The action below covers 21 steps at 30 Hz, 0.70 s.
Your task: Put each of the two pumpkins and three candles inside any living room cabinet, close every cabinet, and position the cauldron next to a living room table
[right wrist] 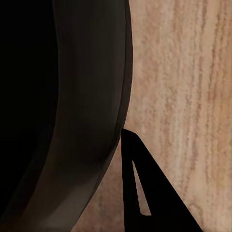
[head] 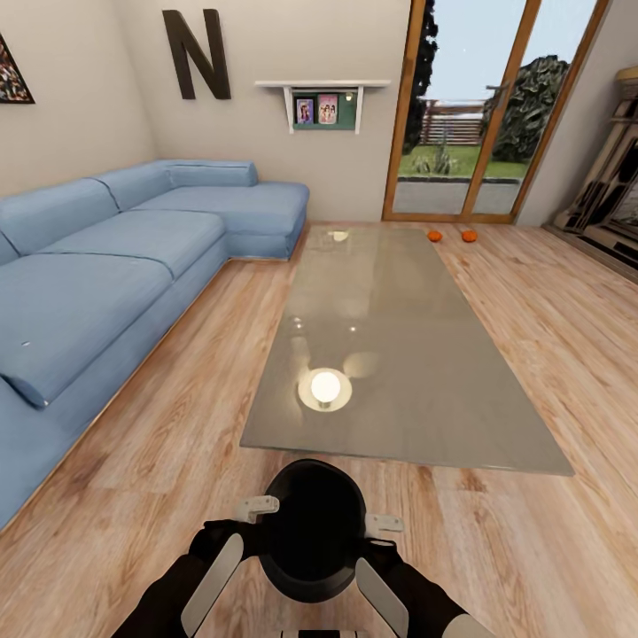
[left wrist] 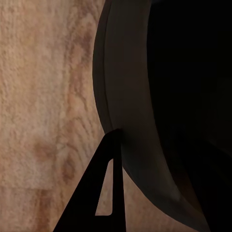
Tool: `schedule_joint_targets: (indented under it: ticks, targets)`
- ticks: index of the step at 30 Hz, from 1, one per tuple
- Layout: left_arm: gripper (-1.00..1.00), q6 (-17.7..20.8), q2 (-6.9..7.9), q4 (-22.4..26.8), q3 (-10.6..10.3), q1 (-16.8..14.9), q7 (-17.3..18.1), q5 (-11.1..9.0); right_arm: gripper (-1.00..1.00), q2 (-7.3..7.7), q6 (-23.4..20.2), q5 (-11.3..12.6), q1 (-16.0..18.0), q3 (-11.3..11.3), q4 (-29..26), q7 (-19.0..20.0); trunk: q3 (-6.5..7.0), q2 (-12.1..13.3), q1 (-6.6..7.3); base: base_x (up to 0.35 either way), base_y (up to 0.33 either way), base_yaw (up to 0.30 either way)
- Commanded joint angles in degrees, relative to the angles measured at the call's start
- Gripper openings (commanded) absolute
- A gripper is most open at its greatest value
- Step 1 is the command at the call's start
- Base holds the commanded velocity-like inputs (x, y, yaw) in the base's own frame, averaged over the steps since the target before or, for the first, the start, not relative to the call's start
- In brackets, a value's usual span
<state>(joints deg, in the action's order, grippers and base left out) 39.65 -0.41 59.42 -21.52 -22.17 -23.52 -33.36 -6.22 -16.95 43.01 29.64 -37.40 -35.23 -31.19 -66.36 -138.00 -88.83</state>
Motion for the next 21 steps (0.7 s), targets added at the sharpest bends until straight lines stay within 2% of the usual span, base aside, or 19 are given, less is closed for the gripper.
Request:
schedule_joint_targets:
  ticks: [1, 10, 13, 17, 21]
  targets:
    - [-1.0, -0.36, 0.06, 0.18, -0.02, -0.07, -0.38, -1.18, -1.0, 0.07, 0.16, 0.95, 0.08, 0.04, -0.15, 2.8, -0.05, -0.03, 0.02, 0.001, 0.0, 0.0]
    - [-1.0, -0.36, 0.06, 0.34, -0.02, -0.07, -0.38, -1.01, -1.0, 0.07, 0.12, 0.94, 0.09, 0.04, -0.13, 2.8, -0.05, -0.03, 0.02, 0.0, 0.0, 0.0]
    - [-1.0, -0.36, 0.06, 0.35, -0.02, -0.07, -0.38, -1.0, -1.0, 0.07, 0.13, 0.94, 0.09, 0.04, -0.13, 2.8, -0.59, -1.23, -0.64, 0.0, 0.0, 0.0]
    - [-1.0, -0.36, 0.06, 0.35, -0.02, -0.07, -0.38, -1.02, -1.0, 0.07, 0.16, 0.97, 0.08, 0.04, -0.17, 2.8, -0.59, -1.23, -0.64, 0.0, 0.0, 0.0]
    - [-1.0, -0.36, 0.06, 0.35, -0.02, -0.07, -0.38, -1.08, -1.0, 0.07, 0.13, 0.95, 0.09, 0.04, -0.15, 2.8, -1.12, -2.44, -1.3, 0.0, 0.0, 0.0]
